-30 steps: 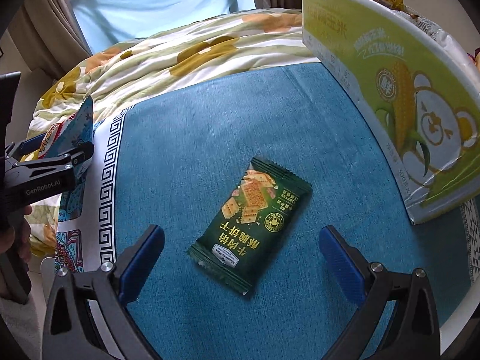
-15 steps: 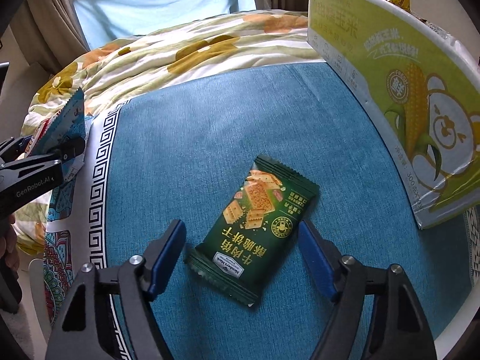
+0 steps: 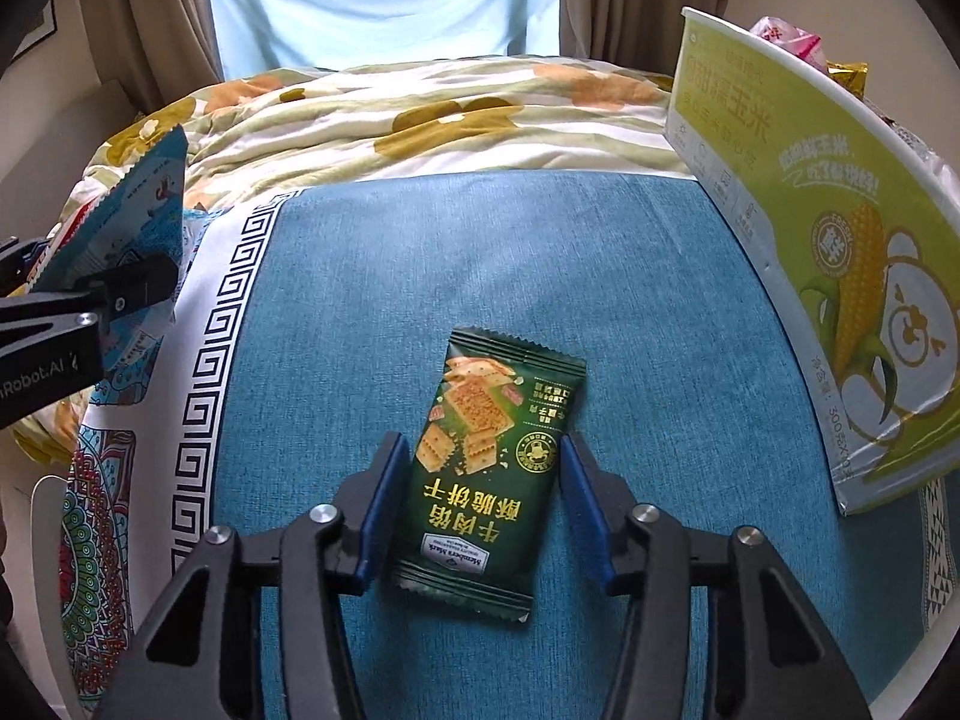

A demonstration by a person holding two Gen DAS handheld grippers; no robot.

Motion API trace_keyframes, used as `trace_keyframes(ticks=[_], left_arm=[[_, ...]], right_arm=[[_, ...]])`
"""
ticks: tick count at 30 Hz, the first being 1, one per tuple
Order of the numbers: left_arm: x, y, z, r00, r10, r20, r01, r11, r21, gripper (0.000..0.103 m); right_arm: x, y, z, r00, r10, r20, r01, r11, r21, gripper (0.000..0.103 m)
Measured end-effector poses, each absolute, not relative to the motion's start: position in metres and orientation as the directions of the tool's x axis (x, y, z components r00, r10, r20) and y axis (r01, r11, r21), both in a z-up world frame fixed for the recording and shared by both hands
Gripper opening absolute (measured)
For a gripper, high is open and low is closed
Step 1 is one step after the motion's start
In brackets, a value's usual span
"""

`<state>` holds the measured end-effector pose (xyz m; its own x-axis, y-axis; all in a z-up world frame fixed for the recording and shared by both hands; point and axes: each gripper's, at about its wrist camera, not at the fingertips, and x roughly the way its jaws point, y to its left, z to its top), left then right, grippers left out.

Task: Organize snacks
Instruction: 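Grasp the white Oishi chip bag with the left tool while the right tool grasps the green cracker pack, then carry both snacks into the yellow box and open both tools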

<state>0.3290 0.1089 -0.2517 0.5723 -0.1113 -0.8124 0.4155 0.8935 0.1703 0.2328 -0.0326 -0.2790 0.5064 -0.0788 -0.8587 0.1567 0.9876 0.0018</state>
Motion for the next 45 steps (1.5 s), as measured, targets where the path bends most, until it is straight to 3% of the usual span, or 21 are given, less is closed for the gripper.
trace_keyframes(ticks=[9,20,29,38,41,42,45], left_arm=[[0.313,0.108,-0.220,0.599,-0.130,-0.790,0.409,0.898,0.162,0.061],[0.287,0.084,-0.099,0.665,-0.253,-0.703,0.400,0.915,0.050,0.061],[0.268,-0.026,-0.034,0.688,-0.340,-0.641,0.462,0.887,0.024,0.061],[0.284,-0.184,-0.048,0.628,-0.343,-0.699,0.454,0.890,-0.030,0.061],[0.293,-0.220,-0.063,0.609,-0.324,-0.724,0.414,0.908,-0.059,0.078],[0.294,-0.228,-0.067,0.606,-0.318,-0.729,0.399,0.914,-0.067,0.099],[0.291,-0.240,-0.075,0.605,-0.316,-0.731,0.363,0.926,-0.100,0.103]], right_arm=[[0.223,-0.037,-0.263,0.556,-0.031,-0.831,0.158,0.985,0.069,0.044],[0.192,-0.067,-0.139,0.714,0.008,-0.700,0.137,0.979,0.151,0.044],[0.161,-0.145,-0.047,0.794,0.005,-0.608,0.133,0.974,0.182,0.044],[0.153,-0.278,-0.017,0.812,0.000,-0.584,0.112,0.981,0.156,0.044],[0.160,-0.320,-0.021,0.805,0.013,-0.594,0.102,0.982,0.160,0.044],[0.162,-0.330,-0.023,0.800,0.022,-0.600,0.094,0.982,0.161,0.044],[0.172,-0.359,-0.029,0.786,0.047,-0.617,0.066,0.985,0.160,0.044]])
